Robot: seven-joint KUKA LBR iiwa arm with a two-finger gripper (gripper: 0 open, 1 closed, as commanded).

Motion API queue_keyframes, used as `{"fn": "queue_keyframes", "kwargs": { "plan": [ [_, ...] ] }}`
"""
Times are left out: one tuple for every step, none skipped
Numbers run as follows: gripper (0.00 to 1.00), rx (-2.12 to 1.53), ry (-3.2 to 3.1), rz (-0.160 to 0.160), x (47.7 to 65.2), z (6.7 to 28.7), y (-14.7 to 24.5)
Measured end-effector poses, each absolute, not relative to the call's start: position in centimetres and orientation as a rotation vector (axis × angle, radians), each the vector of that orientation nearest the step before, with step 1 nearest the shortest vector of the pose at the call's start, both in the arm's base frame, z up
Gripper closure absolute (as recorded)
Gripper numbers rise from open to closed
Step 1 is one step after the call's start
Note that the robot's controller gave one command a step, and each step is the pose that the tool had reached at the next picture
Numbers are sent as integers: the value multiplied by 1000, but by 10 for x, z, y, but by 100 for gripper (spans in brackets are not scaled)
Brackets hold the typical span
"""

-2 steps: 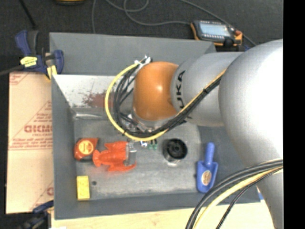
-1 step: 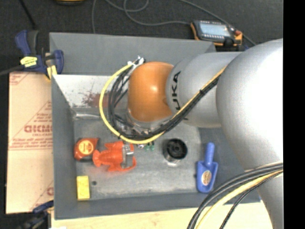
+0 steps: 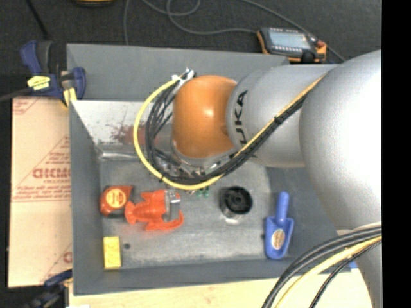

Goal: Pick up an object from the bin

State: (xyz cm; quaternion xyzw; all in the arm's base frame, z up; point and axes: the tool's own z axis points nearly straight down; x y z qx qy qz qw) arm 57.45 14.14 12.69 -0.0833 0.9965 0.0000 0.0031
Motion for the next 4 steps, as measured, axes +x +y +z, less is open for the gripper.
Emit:
{"fn": "queue_keyframes", "kwargs": {
  "plan": [
    [0, -243, 3127, 3, 566, 75, 132],
    [100, -376, 3116, -2, 574, 73, 137],
    [100, -376, 3116, -2, 574, 73, 137],
    [100, -375, 3119, -2, 573, 77, 136]
  ]
}}
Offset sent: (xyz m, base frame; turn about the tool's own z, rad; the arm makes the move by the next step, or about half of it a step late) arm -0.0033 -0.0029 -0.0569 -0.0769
